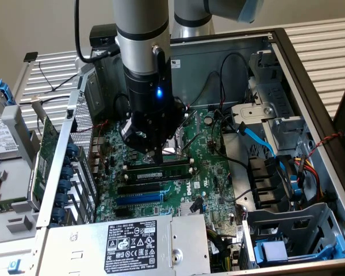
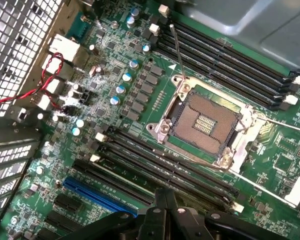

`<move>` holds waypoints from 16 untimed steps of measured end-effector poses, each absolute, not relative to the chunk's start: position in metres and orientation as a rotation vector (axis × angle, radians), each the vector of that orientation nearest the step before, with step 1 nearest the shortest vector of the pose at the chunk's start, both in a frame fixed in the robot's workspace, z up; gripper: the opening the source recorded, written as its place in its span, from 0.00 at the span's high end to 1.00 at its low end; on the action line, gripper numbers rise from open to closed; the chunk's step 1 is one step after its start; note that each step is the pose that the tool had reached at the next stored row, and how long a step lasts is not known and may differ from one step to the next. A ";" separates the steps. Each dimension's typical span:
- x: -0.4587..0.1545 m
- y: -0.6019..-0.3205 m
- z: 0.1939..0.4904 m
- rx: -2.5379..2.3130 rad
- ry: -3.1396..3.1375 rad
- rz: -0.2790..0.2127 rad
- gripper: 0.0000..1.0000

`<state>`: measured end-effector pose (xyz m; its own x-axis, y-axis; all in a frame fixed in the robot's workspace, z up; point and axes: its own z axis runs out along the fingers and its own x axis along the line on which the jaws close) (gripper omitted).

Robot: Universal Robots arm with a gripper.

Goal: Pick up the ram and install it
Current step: 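Press down the ram until it locks into place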

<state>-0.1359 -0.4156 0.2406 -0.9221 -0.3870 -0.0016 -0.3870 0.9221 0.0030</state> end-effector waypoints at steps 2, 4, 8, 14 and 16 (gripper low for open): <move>-0.136 -0.416 0.240 -0.573 3.088 0.005 0.90; -0.136 -0.416 0.240 -0.527 3.096 0.005 0.90; -0.136 -0.416 0.240 -0.441 3.109 0.004 0.90; -0.136 -0.416 0.240 -0.326 3.124 -0.004 0.90; -0.136 -0.416 0.240 -0.291 3.128 -0.009 0.90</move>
